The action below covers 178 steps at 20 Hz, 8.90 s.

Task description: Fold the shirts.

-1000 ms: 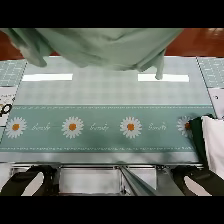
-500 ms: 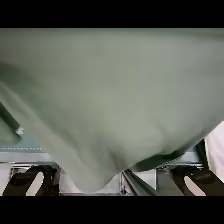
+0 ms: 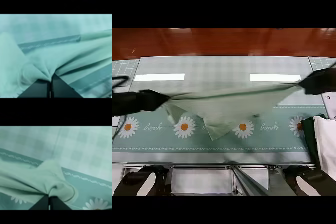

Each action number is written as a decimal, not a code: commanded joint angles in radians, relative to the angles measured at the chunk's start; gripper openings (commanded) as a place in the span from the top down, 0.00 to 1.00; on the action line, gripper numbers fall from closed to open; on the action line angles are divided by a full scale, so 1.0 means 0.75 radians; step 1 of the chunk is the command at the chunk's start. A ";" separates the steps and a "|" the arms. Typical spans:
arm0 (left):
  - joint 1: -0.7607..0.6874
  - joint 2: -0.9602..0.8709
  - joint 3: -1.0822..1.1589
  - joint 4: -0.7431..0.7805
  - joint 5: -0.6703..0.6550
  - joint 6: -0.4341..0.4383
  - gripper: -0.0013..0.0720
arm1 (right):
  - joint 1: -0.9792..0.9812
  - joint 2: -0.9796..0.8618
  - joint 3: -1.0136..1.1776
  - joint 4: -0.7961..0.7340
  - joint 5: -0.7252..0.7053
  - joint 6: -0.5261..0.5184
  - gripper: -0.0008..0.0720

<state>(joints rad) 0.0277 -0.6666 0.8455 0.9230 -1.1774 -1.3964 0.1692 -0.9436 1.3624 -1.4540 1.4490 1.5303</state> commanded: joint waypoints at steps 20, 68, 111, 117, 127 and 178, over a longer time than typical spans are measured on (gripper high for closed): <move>0.562 -0.610 -0.017 -0.079 0.069 0.114 0.29 | -0.583 -0.083 -0.715 0.375 -0.403 0.018 0.43; 0.355 -0.879 0.278 -0.699 -0.138 0.581 0.95 | 0.336 -0.464 -0.048 0.836 -0.580 -0.023 0.96; 0.221 -0.540 0.434 -0.288 0.114 0.381 0.95 | -0.019 -0.251 0.087 0.110 -0.335 0.004 0.96; 0.115 -1.299 0.951 -0.288 0.165 0.289 0.95 | -0.291 -0.832 0.296 0.446 -0.518 0.011 0.96; 0.123 -1.549 1.090 -0.273 -0.030 0.030 0.29 | -0.404 -1.046 0.333 0.674 -0.436 0.017 0.48; 0.263 -0.619 -0.562 -0.385 0.310 0.205 0.95 | -0.669 -0.446 -1.021 0.955 -0.401 -0.401 0.48</move>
<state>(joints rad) 0.2256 -1.1305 0.4225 0.6357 -0.9432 -1.2419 -0.3328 -1.1721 0.5964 -0.9318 1.1564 1.3415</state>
